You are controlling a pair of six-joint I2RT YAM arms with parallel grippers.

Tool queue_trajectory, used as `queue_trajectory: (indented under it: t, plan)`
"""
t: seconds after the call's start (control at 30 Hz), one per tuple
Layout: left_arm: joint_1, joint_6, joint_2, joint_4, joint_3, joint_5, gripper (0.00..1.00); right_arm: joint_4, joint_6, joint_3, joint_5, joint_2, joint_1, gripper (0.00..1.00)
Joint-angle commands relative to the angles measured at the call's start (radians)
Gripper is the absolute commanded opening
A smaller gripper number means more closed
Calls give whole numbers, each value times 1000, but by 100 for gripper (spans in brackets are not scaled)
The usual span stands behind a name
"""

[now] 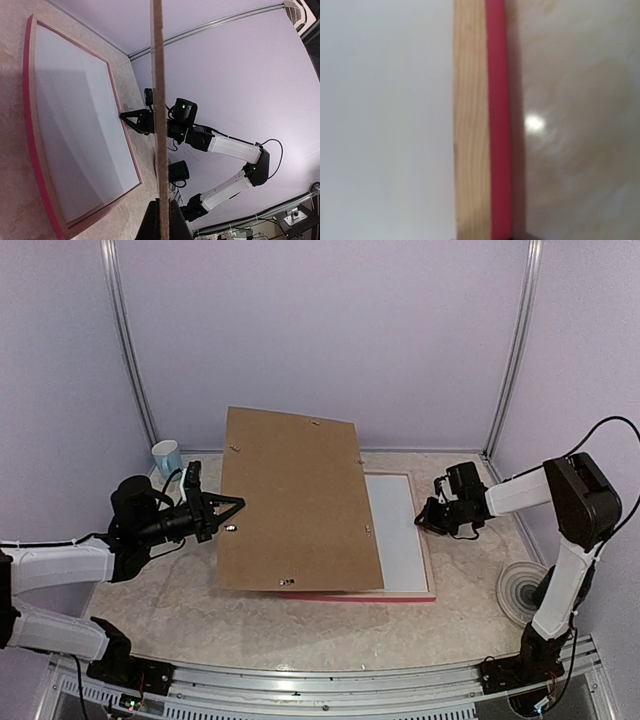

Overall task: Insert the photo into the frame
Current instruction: Move the frame body to the center of the board.

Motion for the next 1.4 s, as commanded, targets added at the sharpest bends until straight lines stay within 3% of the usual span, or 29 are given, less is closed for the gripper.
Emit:
queue_trajectory:
  t: [0.0, 1.03, 1.2, 1.37]
  plan:
    - [-11, -6, 17, 149, 35, -4, 0, -40, 26, -49, 11, -34, 51, 22]
    - [-23, -25, 54, 226, 3, -22, 0, -32, 61, -167, 83, -171, 263, 22]
    - [-26, -34, 66, 248, -8, -24, 0, -62, 62, -162, 87, -191, 267, 30]
    - [-34, -45, 76, 262, -15, -22, 0, -151, 43, -94, 117, -207, 267, 47]
